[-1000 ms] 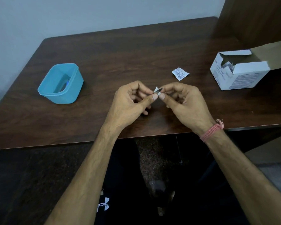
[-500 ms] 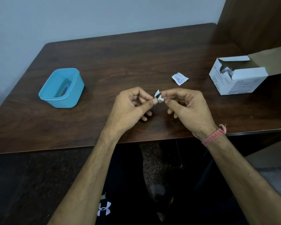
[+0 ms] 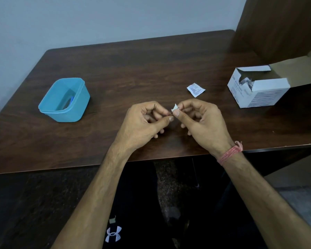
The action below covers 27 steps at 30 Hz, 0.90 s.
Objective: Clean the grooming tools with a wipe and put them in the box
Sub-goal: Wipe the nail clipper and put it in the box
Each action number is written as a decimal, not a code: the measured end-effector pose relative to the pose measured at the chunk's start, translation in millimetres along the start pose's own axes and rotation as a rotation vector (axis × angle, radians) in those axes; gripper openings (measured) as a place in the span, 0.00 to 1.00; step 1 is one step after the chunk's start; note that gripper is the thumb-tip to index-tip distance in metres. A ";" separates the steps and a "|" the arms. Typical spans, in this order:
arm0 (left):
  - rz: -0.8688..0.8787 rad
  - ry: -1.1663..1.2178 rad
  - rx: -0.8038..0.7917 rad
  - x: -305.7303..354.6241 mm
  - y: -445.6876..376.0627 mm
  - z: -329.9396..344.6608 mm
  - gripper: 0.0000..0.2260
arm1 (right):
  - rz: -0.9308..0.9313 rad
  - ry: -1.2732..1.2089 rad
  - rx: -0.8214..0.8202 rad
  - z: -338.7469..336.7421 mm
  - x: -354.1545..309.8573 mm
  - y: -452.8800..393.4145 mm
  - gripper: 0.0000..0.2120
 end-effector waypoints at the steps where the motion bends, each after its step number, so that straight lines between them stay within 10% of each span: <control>1: -0.001 -0.004 0.003 0.3 -0.2 0.3 0.04 | 0.006 -0.014 0.012 -1.1 -0.1 -0.2 0.02; 27: 0.004 0.032 0.017 -1.8 0.8 -1.0 0.04 | 0.000 -0.074 -0.034 -5.8 -1.4 1.7 0.02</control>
Point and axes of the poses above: each hand's wrist, its own y-axis away from the middle knuckle, its own z-axis out of the palm, x = y × z, the point moved 3 cm from there along -y, towards the middle knuckle, and after that the axes turned 3 degrees about -x, right-handed, at the moved point
